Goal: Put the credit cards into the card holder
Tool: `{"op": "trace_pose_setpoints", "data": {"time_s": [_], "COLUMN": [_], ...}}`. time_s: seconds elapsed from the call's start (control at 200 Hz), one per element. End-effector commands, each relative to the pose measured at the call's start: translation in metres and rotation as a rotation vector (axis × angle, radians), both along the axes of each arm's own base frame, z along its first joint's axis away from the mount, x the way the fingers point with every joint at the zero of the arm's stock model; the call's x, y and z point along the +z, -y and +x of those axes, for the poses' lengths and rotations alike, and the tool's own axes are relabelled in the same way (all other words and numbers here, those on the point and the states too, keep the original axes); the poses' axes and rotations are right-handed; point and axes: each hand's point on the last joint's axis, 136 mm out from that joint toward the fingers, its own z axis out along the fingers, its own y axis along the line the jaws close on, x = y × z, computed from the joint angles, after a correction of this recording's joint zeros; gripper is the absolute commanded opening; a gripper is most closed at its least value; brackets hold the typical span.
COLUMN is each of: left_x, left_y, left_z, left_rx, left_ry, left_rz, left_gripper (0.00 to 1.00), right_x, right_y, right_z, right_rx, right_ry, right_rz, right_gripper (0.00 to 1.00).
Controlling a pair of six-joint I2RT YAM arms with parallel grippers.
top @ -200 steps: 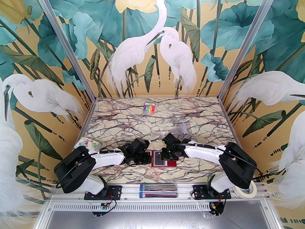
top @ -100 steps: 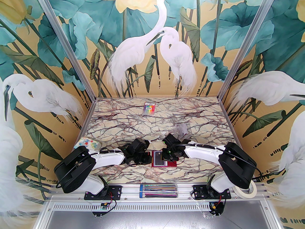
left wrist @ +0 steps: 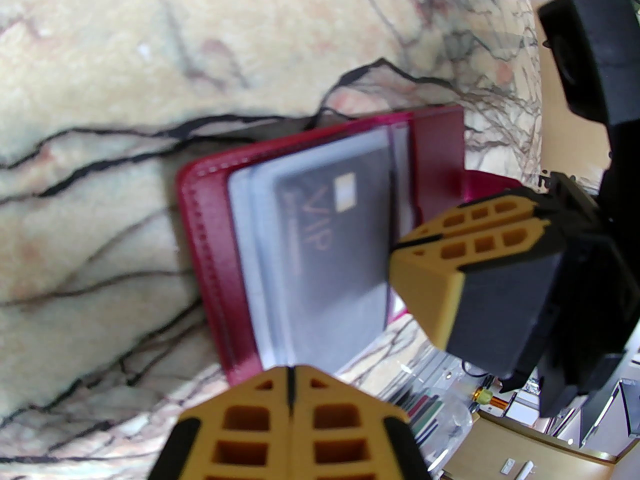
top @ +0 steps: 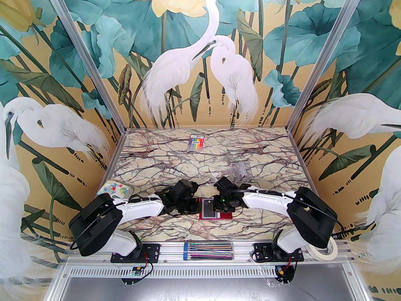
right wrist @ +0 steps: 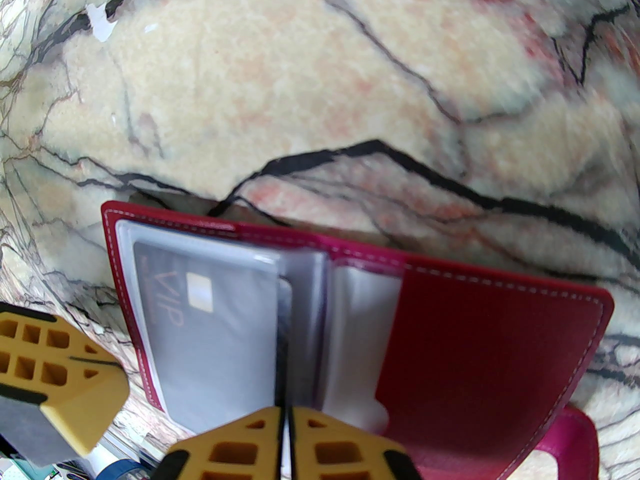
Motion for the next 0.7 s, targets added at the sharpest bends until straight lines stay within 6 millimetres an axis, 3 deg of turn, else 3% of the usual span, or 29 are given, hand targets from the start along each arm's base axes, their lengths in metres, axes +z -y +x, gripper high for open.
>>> {"op": "trace_pose_setpoints", "data": {"time_s": [0.0, 0.445, 0.695], "left_x": [-0.003, -0.027, -0.028], "left_y": [0.001, -0.007, -0.007], "left_z": [0.003, -0.003, -0.003], "left_rx": [0.009, 0.018, 0.019], "left_ry": [0.004, -0.035, -0.037], "left_rz": [0.020, 0.081, 0.079], "left_gripper": [0.00, 0.00, 0.00], "right_x": [-0.001, 0.004, 0.004], "right_y": [0.005, 0.008, 0.010], "right_z": [0.002, 0.003, 0.005], "right_rx": [-0.017, -0.016, -0.018], "right_ry": [0.016, 0.034, 0.042], "right_rz": [-0.015, -0.025, -0.043], "right_gripper": [0.11, 0.11, 0.13]}}
